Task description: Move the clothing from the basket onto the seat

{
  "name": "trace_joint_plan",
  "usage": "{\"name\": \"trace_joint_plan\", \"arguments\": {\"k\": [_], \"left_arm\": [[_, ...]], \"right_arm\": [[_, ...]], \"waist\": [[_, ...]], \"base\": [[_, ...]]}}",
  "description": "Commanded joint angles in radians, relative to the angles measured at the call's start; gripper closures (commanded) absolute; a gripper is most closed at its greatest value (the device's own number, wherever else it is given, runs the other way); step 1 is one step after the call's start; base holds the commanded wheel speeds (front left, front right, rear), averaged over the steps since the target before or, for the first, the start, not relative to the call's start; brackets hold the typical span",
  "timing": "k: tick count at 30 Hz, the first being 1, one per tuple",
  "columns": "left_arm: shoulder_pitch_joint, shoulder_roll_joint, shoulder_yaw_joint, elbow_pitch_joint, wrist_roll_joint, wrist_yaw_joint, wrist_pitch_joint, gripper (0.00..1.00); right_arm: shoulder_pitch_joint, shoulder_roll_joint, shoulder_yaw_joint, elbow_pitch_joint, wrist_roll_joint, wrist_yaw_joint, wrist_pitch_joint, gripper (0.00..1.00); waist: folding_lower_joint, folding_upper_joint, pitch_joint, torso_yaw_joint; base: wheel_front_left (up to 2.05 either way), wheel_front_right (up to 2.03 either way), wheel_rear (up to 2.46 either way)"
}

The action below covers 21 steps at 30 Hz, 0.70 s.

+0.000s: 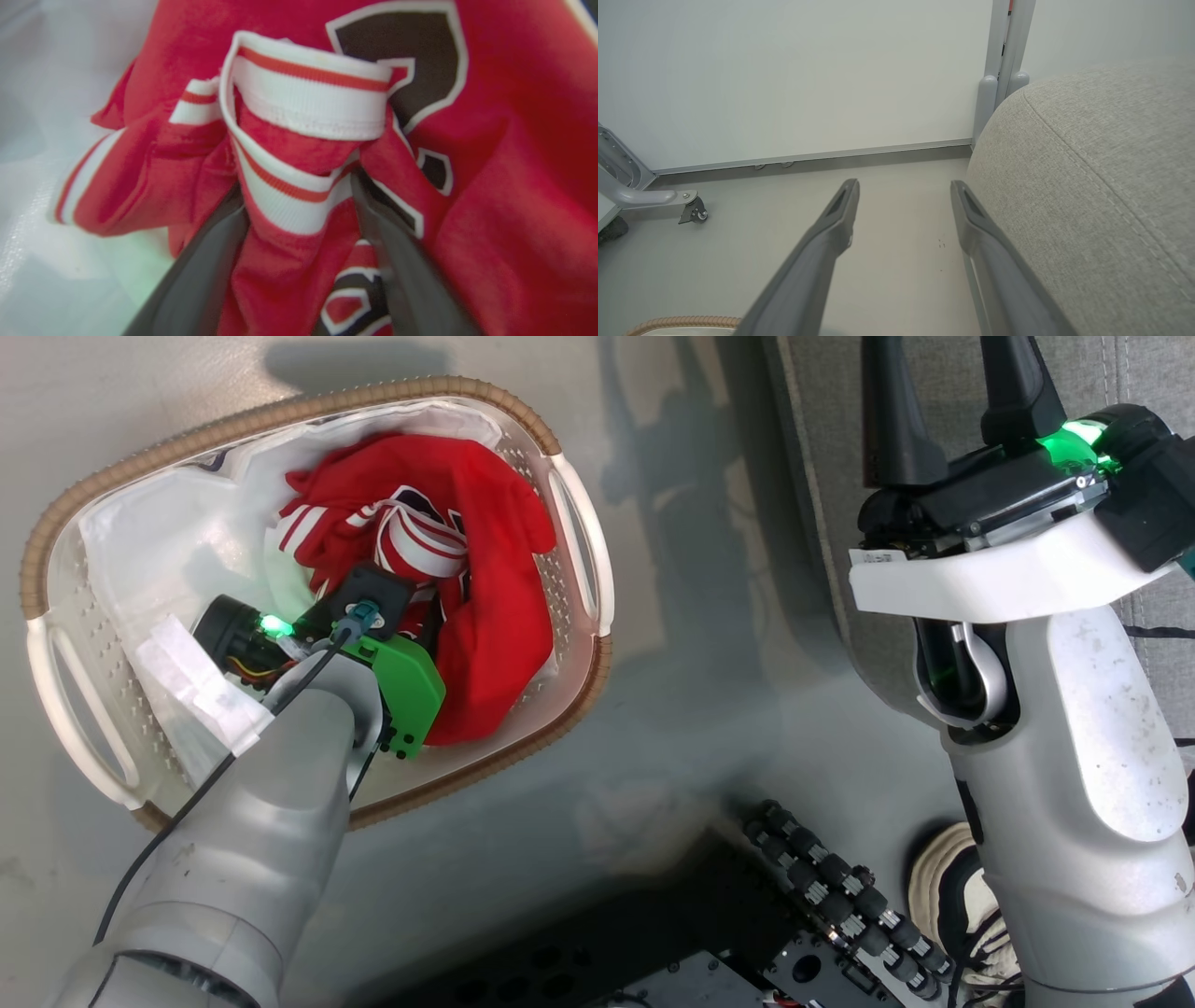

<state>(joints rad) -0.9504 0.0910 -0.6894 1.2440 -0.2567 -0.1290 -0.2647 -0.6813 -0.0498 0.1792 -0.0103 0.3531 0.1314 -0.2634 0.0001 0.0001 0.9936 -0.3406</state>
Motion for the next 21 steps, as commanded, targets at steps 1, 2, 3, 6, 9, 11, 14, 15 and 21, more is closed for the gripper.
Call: {"name": "trace_joint_plan", "arguments": {"k": [1, 2, 3, 6, 9, 11, 14, 15, 21], "left_arm": [[-0.011, -0.002, -0.008, 0.01, -0.012, -0.002, 0.004, 0.55], [-0.013, -0.003, -0.011, 0.012, -0.017, -0.002, 0.004, 0.55], [-0.014, -0.004, -0.015, 0.014, -0.02, -0.002, 0.004, 1.0], [-0.019, 0.001, -0.011, 0.022, -0.033, -0.002, 0.004, 1.0], [-0.019, 0.0, -0.007, 0.03, -0.044, -0.001, 0.003, 1.0], [-0.017, -0.002, -0.004, 0.032, -0.053, -0.001, 0.002, 1.0], [-0.004, -0.008, -0.004, 0.029, -0.063, -0.001, 0.0, 1.0], [0.003, -0.01, -0.01, 0.023, -0.059, -0.001, 0.0, 1.0], [0.054, -0.003, -0.001, -0.044, -0.079, -0.002, 0.0, 1.0]], "right_arm": [[0.01, -0.002, -0.002, 0.001, 0.008, -0.001, -0.002, 0.0], [0.008, -0.002, -0.002, 0.002, 0.008, -0.001, -0.002, 0.0], [0.005, -0.002, -0.002, 0.004, 0.008, -0.001, -0.002, 0.0], [-0.004, -0.002, 0.0, 0.007, 0.012, -0.001, -0.002, 0.0], [-0.01, -0.002, 0.007, 0.014, 0.017, -0.001, -0.002, 0.0], [-0.012, -0.002, 0.012, 0.02, 0.018, -0.001, -0.002, 0.0], [-0.005, -0.002, 0.016, 0.031, 0.017, -0.001, -0.002, 0.0], [0.001, -0.002, 0.018, 0.035, 0.015, -0.001, -0.002, 0.0], [0.029, -0.002, 0.027, 0.071, -0.004, -0.001, -0.002, 0.0]], "waist": [[-0.0001, -0.0001, 0.0, 0.001], [-0.0001, -0.0001, -0.001, 0.001], [-0.0001, -0.0001, -0.002, 0.001], [-0.0001, -0.0001, -0.008, -0.001], [-0.0001, -0.0001, -0.019, -0.007], [-0.0001, -0.0001, -0.03, -0.008], [-0.0001, -0.0001, -0.057, -0.006], [-0.0001, -0.0001, -0.068, -0.005], [-0.0001, -0.0001, -0.139, 0.016]], "base": [[0.0, 0.0, 0.0], [0.0, 0.0, 0.0], [0.0, 0.0, 0.0], [0.0, 0.0, 0.0], [0.0, 0.0, 0.0], [0.0, 0.0, 0.0], [0.0, 0.0, 0.0], [0.0, 0.0, 0.0], [0.0, 0.0, 0.0]]}}
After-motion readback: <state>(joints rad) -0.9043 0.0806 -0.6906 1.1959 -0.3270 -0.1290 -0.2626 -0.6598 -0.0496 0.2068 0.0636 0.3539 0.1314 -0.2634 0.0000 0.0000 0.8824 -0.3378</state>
